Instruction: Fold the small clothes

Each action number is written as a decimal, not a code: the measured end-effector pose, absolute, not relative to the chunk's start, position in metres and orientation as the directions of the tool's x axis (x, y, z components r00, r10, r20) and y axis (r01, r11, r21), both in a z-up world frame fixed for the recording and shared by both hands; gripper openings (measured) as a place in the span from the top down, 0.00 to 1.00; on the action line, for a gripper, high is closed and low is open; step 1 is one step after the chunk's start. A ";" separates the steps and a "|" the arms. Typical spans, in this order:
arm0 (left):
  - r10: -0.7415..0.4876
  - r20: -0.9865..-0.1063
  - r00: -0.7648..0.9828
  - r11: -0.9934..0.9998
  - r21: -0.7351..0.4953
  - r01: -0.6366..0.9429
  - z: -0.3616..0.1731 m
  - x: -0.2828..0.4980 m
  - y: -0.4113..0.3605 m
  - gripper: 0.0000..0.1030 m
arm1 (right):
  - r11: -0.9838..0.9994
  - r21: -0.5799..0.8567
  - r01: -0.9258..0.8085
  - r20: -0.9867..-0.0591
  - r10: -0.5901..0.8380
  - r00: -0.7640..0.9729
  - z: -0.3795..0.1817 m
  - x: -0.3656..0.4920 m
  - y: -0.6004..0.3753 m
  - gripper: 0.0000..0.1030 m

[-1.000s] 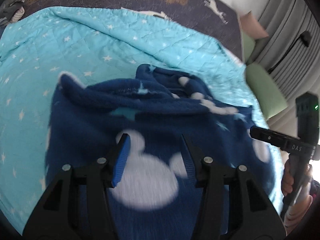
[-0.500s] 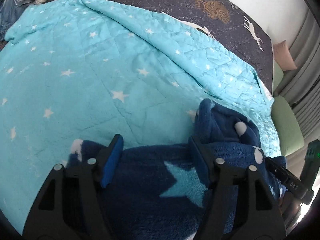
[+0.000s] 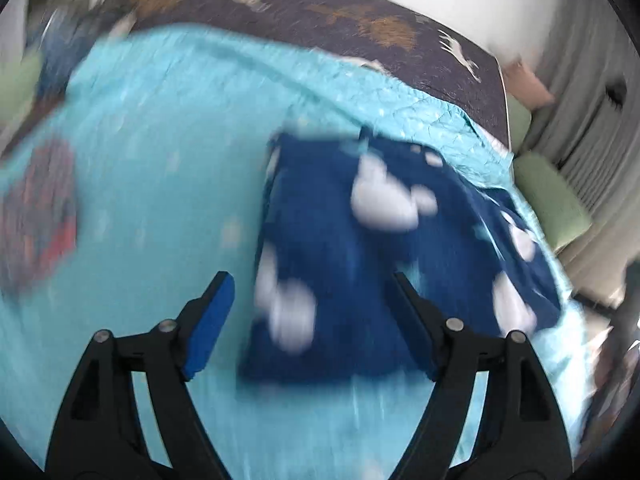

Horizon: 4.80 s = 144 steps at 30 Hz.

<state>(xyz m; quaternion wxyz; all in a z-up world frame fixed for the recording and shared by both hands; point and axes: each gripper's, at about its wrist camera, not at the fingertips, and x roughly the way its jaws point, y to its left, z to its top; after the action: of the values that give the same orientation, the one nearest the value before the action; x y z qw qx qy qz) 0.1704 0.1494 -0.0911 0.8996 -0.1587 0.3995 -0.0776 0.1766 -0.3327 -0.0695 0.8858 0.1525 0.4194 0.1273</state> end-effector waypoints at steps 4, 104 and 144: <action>-0.555 -0.555 0.619 0.691 -0.722 -0.028 -0.126 0.110 0.167 0.24 | 0.751 0.660 0.004 -0.615 0.538 0.577 -0.116 0.099 -0.367 0.26; -0.473 -0.626 0.620 0.781 -0.623 -0.033 -0.125 -0.003 0.107 0.60 | 0.815 0.518 -0.259 -0.764 0.577 0.289 -0.137 0.057 -0.239 0.75; -0.706 -0.473 0.527 0.707 -0.505 0.494 -0.033 0.025 -0.063 0.84 | 0.805 0.571 -0.161 -0.622 0.552 0.555 -0.061 0.032 -0.367 0.50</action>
<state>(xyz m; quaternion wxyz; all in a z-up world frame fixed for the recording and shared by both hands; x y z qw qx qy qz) 0.0252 -0.0627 -0.0326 0.8596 -0.1563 0.3388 -0.3492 0.0324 -0.3670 -0.0613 0.8507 0.2315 0.4228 0.2096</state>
